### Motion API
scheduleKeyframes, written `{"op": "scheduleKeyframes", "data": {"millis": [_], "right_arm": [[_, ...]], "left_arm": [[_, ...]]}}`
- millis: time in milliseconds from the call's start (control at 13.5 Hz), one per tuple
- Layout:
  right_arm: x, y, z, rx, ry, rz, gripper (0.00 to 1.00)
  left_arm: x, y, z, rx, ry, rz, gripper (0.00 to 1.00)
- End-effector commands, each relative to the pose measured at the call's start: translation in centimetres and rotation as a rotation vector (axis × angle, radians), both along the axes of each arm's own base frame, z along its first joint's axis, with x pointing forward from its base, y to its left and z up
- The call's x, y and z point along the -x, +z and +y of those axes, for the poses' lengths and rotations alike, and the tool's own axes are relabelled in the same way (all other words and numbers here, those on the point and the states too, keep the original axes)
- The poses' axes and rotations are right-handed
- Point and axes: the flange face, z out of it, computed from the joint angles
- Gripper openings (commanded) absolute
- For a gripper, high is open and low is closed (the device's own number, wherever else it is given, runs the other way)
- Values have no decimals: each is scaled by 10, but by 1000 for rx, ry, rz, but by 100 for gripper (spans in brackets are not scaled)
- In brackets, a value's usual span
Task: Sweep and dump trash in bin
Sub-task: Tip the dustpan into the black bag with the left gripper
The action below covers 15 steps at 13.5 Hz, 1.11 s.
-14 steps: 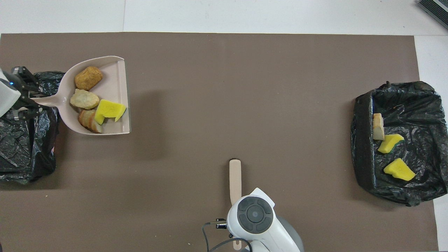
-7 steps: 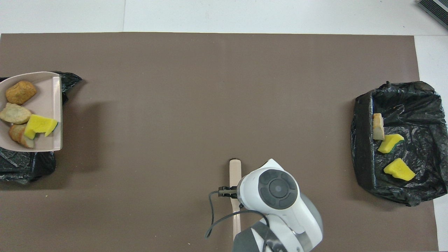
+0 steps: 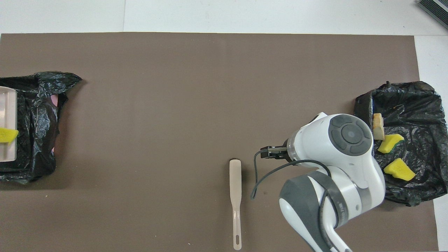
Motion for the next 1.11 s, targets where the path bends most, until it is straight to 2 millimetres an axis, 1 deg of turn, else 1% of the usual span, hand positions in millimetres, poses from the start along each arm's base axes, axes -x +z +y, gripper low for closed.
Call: {"op": "scheduleKeyframes", "data": {"millis": [0, 74, 148, 296, 369, 443, 517, 591, 665, 739, 813, 887, 961, 1034], "right_arm": [[-28, 34, -45, 29, -20, -48, 100], [-40, 52, -71, 23, -66, -76, 100], [-47, 66, -98, 25, -112, -80, 100], [-54, 94, -132, 39, -109, -78, 100], [-57, 115, -152, 52, -86, -88, 100], [-57, 137, -166, 52, -66, -85, 100], [-53, 153, -183, 55, -62, -68, 100], [-47, 170, -197, 51, -63, -58, 100], [-37, 186, -205, 46, -59, -57, 100], [-23, 202, -209, 40, -63, -58, 100], [-8, 220, -208, 41, -61, -73, 100], [4, 228, -208, 50, -59, -72, 100], [7, 219, -211, 49, -72, -55, 100], [6, 219, -213, 49, -68, -64, 100]], "left_arm": [[-4, 3, -29, -180, -28, 12, 0], [-6, 8, -44, -257, -38, 7, 0], [-2, 7, -47, -312, -39, 9, 0], [3, 13, -63, -445, -90, 41, 0], [10, 11, -67, -510, -79, 27, 0], [12, 15, -76, -595, -76, 15, 0], [15, 19, -74, -634, -50, 28, 0], [16, 26, -76, -642, -40, 23, 0], [20, 39, -79, -647, -38, 4, 0], [24, 50, -83, -650, -32, -8, 0], [23, 55, -105, -653, -27, -11, 0], [23, 54, -126, -620, -3, 2, 0], [25, 53, -138, -538, 56, -6, 0], [26, 52, -157, -475, 97, -23, 0]]}}
